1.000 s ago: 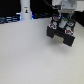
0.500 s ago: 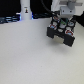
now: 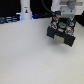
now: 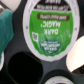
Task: Open the kcup holder, insert the kcup into the holder, and close the kcup holder
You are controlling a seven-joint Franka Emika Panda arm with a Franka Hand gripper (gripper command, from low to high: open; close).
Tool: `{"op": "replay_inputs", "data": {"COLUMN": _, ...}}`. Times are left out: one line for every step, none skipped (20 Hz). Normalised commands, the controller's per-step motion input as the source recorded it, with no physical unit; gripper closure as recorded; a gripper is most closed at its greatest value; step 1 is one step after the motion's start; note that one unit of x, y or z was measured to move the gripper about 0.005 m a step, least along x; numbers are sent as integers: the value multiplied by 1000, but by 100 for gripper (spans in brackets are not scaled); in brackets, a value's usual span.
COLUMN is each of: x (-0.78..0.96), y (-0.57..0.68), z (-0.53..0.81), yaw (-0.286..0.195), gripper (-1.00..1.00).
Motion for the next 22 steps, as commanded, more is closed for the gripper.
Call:
{"op": "replay_inputs", "data": {"x": 374, "y": -371, "z": 434, "yaw": 41, "gripper": -100}}
{"op": "replay_inputs", "data": {"x": 431, "y": -374, "z": 423, "yaw": 30, "gripper": -100}}
{"op": "replay_inputs", "data": {"x": 511, "y": -394, "z": 403, "yaw": 15, "gripper": -100}}
{"op": "replay_inputs", "data": {"x": 534, "y": -406, "z": 397, "yaw": 10, "gripper": -100}}
{"op": "replay_inputs", "data": {"x": 566, "y": -403, "z": 360, "yaw": 5, "gripper": -100}}
{"op": "replay_inputs", "data": {"x": 597, "y": -423, "z": 354, "yaw": 0, "gripper": -100}}
{"op": "replay_inputs", "data": {"x": 651, "y": -426, "z": 306, "yaw": 0, "gripper": -100}}
{"op": "replay_inputs", "data": {"x": 663, "y": -443, "z": 280, "yaw": 0, "gripper": -100}}
{"op": "replay_inputs", "data": {"x": 674, "y": -451, "z": 260, "yaw": 0, "gripper": -100}}
{"op": "replay_inputs", "data": {"x": 697, "y": -449, "z": 220, "yaw": 0, "gripper": -100}}
{"op": "replay_inputs", "data": {"x": 720, "y": -457, "z": 186, "yaw": 0, "gripper": -100}}
{"op": "replay_inputs", "data": {"x": 734, "y": -460, "z": 166, "yaw": 0, "gripper": -100}}
{"op": "replay_inputs", "data": {"x": 769, "y": -449, "z": 123, "yaw": 0, "gripper": -100}}
{"op": "replay_inputs", "data": {"x": 786, "y": -437, "z": 109, "yaw": 0, "gripper": -100}}
{"op": "replay_inputs", "data": {"x": 797, "y": -417, "z": 94, "yaw": 0, "gripper": -100}}
{"op": "replay_inputs", "data": {"x": 789, "y": -391, "z": 83, "yaw": 0, "gripper": -100}}
{"op": "replay_inputs", "data": {"x": 777, "y": -369, "z": 77, "yaw": 0, "gripper": -100}}
{"op": "replay_inputs", "data": {"x": 797, "y": -363, "z": 49, "yaw": 0, "gripper": -100}}
{"op": "replay_inputs", "data": {"x": 797, "y": -340, "z": 23, "yaw": 0, "gripper": -100}}
{"op": "replay_inputs", "data": {"x": 786, "y": -303, "z": 0, "yaw": 0, "gripper": -100}}
{"op": "replay_inputs", "data": {"x": 754, "y": -303, "z": 0, "yaw": 0, "gripper": -100}}
{"op": "replay_inputs", "data": {"x": 686, "y": -274, "z": 0, "yaw": 0, "gripper": -100}}
